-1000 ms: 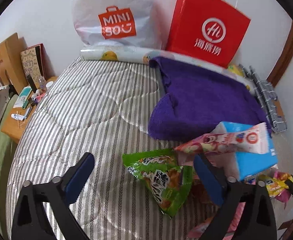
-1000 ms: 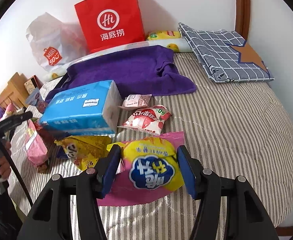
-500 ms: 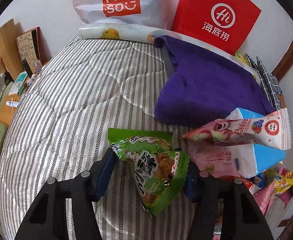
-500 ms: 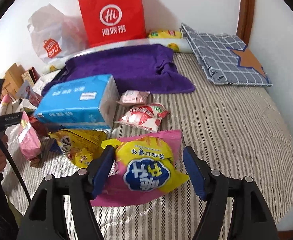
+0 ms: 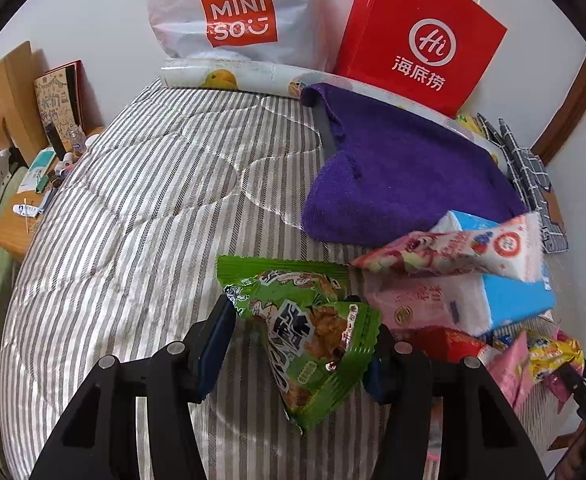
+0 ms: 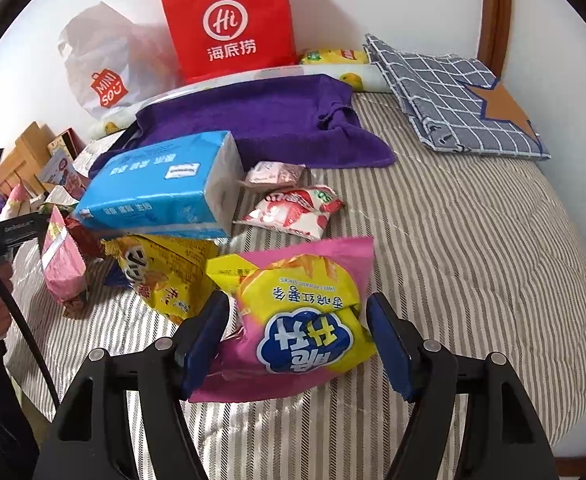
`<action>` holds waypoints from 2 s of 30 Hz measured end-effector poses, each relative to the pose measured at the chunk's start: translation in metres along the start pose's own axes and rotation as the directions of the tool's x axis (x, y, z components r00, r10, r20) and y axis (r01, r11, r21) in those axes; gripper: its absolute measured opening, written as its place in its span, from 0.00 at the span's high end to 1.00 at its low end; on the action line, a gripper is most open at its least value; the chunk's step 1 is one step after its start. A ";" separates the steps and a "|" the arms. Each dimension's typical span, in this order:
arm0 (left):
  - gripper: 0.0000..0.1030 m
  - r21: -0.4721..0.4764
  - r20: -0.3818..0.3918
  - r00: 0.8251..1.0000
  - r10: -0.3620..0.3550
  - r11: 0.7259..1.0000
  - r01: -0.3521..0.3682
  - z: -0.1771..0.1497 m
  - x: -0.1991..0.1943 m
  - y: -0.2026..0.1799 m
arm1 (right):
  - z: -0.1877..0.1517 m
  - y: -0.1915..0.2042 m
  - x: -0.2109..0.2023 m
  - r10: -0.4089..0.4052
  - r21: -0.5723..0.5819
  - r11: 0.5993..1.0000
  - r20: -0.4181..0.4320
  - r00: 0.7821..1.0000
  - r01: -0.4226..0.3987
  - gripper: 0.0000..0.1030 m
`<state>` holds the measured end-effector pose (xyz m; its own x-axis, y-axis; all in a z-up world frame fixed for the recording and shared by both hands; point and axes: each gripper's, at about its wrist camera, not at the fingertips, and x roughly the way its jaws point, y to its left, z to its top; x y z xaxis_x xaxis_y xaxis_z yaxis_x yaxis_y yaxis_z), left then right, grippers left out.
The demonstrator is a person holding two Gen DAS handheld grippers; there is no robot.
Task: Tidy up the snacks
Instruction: 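Carry both bags onto the purple towel and open both tools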
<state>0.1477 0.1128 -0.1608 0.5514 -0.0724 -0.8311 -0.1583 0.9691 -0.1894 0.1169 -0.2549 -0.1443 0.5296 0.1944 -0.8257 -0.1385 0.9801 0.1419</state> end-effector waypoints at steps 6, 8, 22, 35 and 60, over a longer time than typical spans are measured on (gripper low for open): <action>0.48 0.012 0.035 0.999 -0.009 1.000 0.009 -0.009 -0.022 -0.004 | -0.009 -0.001 -0.010 -0.008 0.010 1.000 0.023 1.000 0.008 0.44; 0.48 0.017 0.041 0.999 -0.012 1.000 0.011 -0.012 -0.029 -0.006 | -0.011 -0.004 -0.015 -0.008 0.040 0.999 0.033 0.999 0.006 0.44; 0.48 0.086 0.106 0.989 -0.108 0.991 0.099 -0.020 -0.086 -0.045 | -0.008 -0.005 -0.058 0.016 0.084 0.996 0.090 0.996 -0.024 0.44; 0.48 0.176 0.102 0.968 -0.229 0.962 0.209 0.003 -0.110 -0.097 | 0.026 0.024 -0.085 0.069 0.026 0.997 0.173 0.982 -0.074 0.44; 0.48 0.191 0.157 0.971 -0.178 0.971 0.147 0.128 -0.085 -0.118 | 0.180 0.037 -0.029 0.087 -0.014 0.996 0.221 0.971 -0.086 0.44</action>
<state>0.2243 0.0343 -0.0011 0.6927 -0.2053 -0.6914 0.0835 0.9750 -0.2059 0.2469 -0.2175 -0.0174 0.6877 0.2827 -0.6687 -0.1950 0.9591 0.2050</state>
